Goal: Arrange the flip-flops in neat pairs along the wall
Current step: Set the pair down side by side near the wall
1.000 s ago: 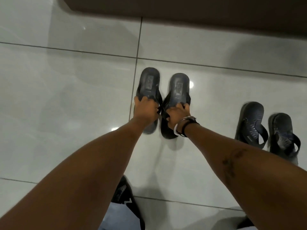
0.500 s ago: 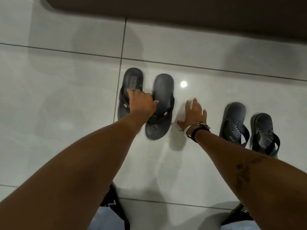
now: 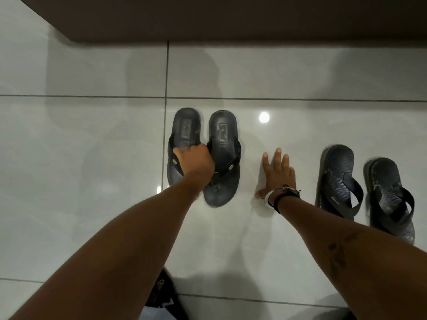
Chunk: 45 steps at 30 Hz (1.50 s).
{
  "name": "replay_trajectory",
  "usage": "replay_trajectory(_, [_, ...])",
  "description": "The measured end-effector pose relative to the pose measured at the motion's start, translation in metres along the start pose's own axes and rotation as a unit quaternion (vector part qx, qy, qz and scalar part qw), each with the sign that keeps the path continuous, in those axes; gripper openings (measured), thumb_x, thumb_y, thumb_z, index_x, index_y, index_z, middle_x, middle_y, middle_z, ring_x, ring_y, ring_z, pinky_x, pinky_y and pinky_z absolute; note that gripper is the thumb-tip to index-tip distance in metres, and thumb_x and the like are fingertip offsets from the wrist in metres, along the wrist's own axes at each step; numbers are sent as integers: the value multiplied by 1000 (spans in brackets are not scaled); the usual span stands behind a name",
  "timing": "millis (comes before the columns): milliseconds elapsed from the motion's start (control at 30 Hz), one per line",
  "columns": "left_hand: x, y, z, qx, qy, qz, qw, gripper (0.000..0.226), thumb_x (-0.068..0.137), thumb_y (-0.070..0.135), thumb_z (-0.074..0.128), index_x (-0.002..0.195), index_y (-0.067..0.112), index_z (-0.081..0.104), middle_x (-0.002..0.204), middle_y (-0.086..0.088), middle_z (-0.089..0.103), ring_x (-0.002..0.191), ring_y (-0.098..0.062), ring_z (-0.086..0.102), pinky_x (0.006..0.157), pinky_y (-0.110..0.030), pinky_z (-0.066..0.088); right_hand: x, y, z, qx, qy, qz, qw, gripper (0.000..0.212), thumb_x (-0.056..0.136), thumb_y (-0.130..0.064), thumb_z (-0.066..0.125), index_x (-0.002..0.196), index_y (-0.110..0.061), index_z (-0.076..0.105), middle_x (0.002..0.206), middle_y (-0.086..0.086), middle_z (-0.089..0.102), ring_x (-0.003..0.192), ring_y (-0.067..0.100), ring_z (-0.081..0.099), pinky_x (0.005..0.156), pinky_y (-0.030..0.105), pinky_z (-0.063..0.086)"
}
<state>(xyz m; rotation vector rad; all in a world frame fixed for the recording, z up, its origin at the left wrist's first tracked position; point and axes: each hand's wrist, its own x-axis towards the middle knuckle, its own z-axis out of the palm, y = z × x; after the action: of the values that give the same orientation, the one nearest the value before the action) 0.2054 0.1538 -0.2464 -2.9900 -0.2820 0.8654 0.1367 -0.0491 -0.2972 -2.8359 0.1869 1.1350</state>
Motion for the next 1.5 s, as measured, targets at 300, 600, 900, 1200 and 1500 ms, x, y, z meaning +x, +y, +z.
replay_trajectory(300, [57,-85,-41,-72,40,-115,990,15,87,25,61,76,15,62,66,-5,59,79,-27,55,103,-50,25,0,-4,-5,-64,-6,10,998,132,65,-60,77,150,-25,-17,158,15,-23,147,38,-10,118,48,17])
replay_trajectory(600, [59,-98,-33,-67,34,-89,993,23,89,31,64,72,17,57,60,-1,49,77,-24,47,104,-49,25,-3,0,-9,-41,-20,11,999,136,63,-59,79,149,-27,-20,157,13,-26,146,36,-15,119,51,10])
replay_trajectory(900, [50,-93,-16,-69,41,-98,992,31,89,33,63,63,18,57,59,-3,54,77,-25,48,102,-49,25,-2,10,-6,-50,-12,-4,999,137,61,-65,77,149,-26,-20,158,13,-26,147,35,-14,119,53,8])
replay_trajectory(1200, [52,-95,-11,-72,52,-108,990,28,90,33,63,68,15,64,63,-6,59,79,-26,51,105,-51,23,0,8,-4,-51,-17,-11,999,135,63,-62,77,150,-27,-20,157,12,-28,146,35,-16,119,54,4])
replay_trajectory(1500, [20,-41,-30,-43,181,-91,978,67,97,51,34,137,-2,41,138,-31,46,129,-46,39,112,-66,17,-17,48,-38,57,81,9,995,101,79,-64,59,153,-23,4,162,9,-10,149,26,-7,116,57,-1])
